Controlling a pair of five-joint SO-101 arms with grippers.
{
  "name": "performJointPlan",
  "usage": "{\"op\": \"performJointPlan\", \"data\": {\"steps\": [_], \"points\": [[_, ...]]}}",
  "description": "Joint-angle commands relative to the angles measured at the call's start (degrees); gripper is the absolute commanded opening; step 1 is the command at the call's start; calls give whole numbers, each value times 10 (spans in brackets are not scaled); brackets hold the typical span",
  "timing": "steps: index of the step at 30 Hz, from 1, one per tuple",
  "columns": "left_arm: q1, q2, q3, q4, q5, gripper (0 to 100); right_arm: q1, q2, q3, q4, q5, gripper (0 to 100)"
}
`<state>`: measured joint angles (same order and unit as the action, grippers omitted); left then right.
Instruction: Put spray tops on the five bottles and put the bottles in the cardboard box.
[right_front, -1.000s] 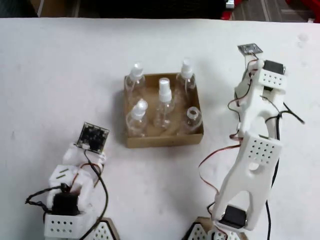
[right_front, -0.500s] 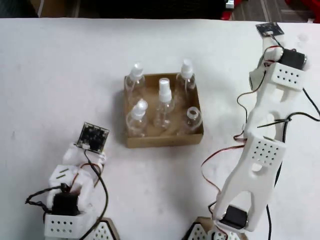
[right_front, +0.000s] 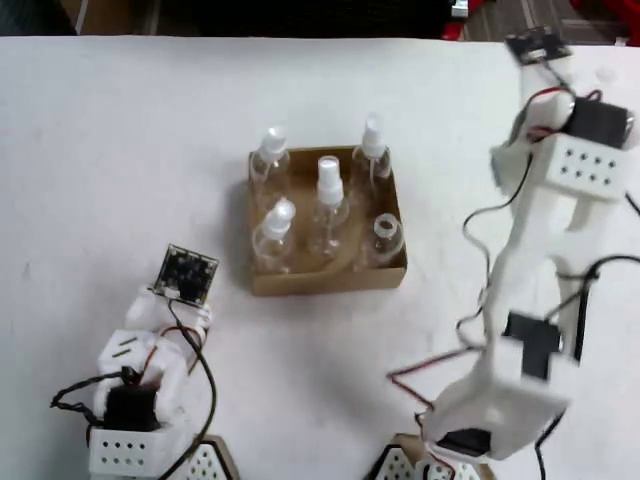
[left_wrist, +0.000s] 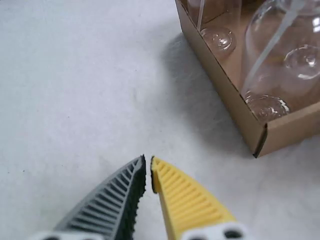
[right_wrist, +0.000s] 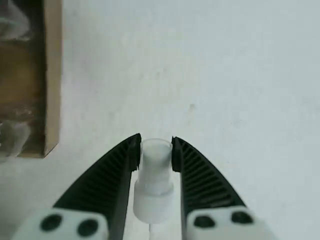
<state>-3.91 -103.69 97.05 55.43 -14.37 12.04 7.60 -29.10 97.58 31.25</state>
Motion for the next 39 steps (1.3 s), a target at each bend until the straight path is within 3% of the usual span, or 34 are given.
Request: {"op": "performJointPlan", "data": {"steps": [1, 13, 18, 22, 27, 34, 39], "points": [[2, -7, -1, 2, -4, 24, -40, -131, 86, 4, 3, 15], [0, -7, -1, 2, -4, 24, -57, -371, 290, -189, -2, 15], [0, -7, -1, 2, -4, 24, -102, -461, 367, -275, -4, 15], [0, -7, -1, 2, -4, 24, -160, -519, 421, -350, -90, 15], [0, -7, -1, 2, -4, 24, -205, -545, 444, -464, -174, 15], [0, -7, -1, 2, -4, 24, -277, -548, 494, -556, -174, 15], [0, -7, -1, 3, -4, 24, -291, -544, 497, -607, -174, 15]]}}
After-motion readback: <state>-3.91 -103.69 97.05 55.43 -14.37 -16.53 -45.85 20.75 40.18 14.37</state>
